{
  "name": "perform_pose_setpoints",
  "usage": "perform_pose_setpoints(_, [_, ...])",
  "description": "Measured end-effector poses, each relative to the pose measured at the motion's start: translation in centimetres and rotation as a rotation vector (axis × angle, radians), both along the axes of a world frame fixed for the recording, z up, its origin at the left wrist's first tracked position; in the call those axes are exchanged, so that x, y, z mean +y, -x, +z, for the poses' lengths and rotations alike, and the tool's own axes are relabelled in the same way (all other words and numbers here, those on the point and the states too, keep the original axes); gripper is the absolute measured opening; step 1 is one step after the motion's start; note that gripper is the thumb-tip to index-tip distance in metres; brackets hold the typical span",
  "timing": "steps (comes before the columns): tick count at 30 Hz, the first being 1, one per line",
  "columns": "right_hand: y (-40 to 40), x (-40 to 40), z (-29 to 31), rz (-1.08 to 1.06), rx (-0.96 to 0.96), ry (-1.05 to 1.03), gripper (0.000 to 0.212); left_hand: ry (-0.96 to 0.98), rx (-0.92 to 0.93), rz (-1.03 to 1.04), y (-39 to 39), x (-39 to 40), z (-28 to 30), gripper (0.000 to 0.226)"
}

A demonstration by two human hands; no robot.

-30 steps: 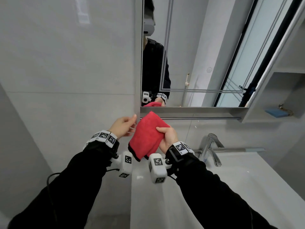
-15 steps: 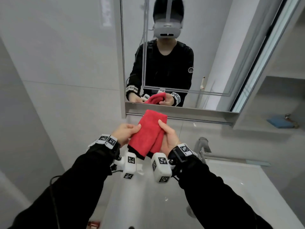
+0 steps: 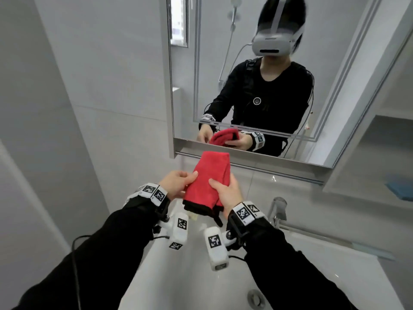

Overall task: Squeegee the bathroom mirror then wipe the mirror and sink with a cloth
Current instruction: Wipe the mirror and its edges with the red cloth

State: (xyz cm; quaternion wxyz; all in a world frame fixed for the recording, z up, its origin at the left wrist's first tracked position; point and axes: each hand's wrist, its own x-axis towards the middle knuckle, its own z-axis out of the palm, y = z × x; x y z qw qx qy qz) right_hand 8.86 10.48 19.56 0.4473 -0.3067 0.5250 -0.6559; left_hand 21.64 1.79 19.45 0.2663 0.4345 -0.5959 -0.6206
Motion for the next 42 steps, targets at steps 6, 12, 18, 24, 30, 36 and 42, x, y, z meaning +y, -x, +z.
perform_pose_setpoints(6, [0.7, -1.9, 2.4, -0.066, 1.113, 0.005, 0.063, 0.137, -0.149, 0.240, -2.0, -3.9, -0.3, 0.034])
perform_pose_setpoints(12, [-0.3, -4.2, 2.6, -0.258, 2.179, -0.150, 0.039, 0.373, -0.241, 0.466, -3.1, -8.6, -1.4, 0.039])
perform_pose_setpoints(18, [-1.9, -7.2, 1.4, -0.180, 2.313, -0.284, 0.032, 0.549, -0.226, 0.481, -2.0, -11.2, -1.3, 0.043])
perform_pose_setpoints(24, [-3.0, -10.0, -0.1, 0.013, 2.294, -0.214, 0.050, 0.719, -0.242, 0.452, -0.8, -12.3, -1.7, 0.026])
perform_pose_setpoints(30, [-2.6, -10.1, -1.1, -0.028, 2.288, -0.196, 0.062, 0.815, -0.342, 0.461, -1.2, -12.9, -1.8, 0.025])
perform_pose_setpoints(36, [-0.8, -9.6, -1.6, -0.001, 2.425, -0.142, 0.047, 0.819, -0.342, 0.451, -0.8, -12.8, -1.8, 0.025])
perform_pose_setpoints(42, [0.2, -8.7, -1.4, -0.102, 2.432, -0.063, 0.045, 0.822, -0.369, 0.469, -0.6, -12.8, -2.1, 0.025])
